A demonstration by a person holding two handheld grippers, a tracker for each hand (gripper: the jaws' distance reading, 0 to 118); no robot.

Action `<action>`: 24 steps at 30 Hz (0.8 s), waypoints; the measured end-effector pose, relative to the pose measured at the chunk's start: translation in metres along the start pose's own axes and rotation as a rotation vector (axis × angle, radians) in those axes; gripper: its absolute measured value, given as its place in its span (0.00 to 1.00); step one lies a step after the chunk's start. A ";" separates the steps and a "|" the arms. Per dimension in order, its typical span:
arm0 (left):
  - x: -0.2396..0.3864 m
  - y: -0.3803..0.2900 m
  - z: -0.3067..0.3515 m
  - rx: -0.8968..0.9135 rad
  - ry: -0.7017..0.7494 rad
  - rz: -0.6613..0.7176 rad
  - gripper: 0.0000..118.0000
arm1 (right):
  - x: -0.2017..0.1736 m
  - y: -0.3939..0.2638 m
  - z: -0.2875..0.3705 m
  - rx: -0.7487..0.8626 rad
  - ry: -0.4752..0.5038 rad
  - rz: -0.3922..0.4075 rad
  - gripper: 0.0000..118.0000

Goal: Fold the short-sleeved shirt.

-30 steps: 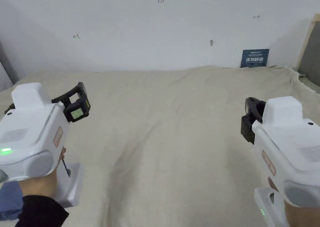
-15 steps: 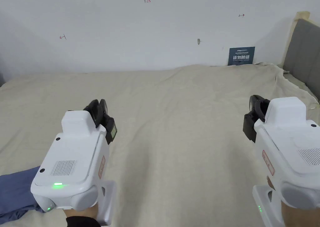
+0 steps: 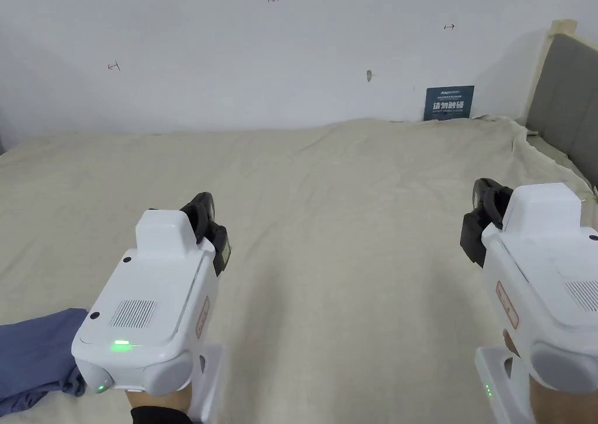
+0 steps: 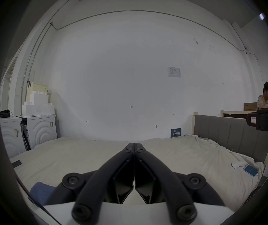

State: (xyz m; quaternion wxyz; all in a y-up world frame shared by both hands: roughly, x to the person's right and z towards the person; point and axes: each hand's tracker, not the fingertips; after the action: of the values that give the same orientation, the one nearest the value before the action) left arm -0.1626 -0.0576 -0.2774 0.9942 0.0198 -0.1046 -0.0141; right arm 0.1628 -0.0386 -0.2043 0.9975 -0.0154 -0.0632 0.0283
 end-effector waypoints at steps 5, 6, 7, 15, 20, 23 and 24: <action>0.000 0.000 -0.002 -0.004 -0.005 0.003 0.00 | -0.001 0.000 0.001 0.000 0.003 0.002 0.00; 0.000 0.000 -0.002 -0.004 -0.006 0.007 0.00 | -0.001 0.000 0.000 -0.001 0.004 0.003 0.00; 0.000 0.000 -0.002 -0.005 -0.007 0.006 0.00 | -0.002 0.000 0.000 -0.002 0.005 0.005 0.00; 0.003 0.000 -0.003 -0.010 -0.013 -0.009 0.00 | -0.005 0.000 0.001 -0.005 0.012 0.007 0.00; 0.003 -0.001 -0.003 -0.016 -0.017 -0.015 0.00 | -0.006 0.001 0.001 -0.003 0.016 0.005 0.00; 0.003 -0.002 -0.003 -0.017 -0.019 -0.018 0.00 | -0.007 0.002 0.001 -0.002 0.017 0.007 0.00; 0.003 -0.002 -0.003 -0.018 -0.018 -0.019 0.00 | -0.007 0.002 0.001 -0.001 0.018 0.008 0.00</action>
State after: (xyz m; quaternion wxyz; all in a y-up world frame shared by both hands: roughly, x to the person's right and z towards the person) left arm -0.1591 -0.0593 -0.2799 0.9932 0.0119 -0.1131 -0.0245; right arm 0.1552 -0.0368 -0.2040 0.9979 -0.0163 -0.0543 0.0321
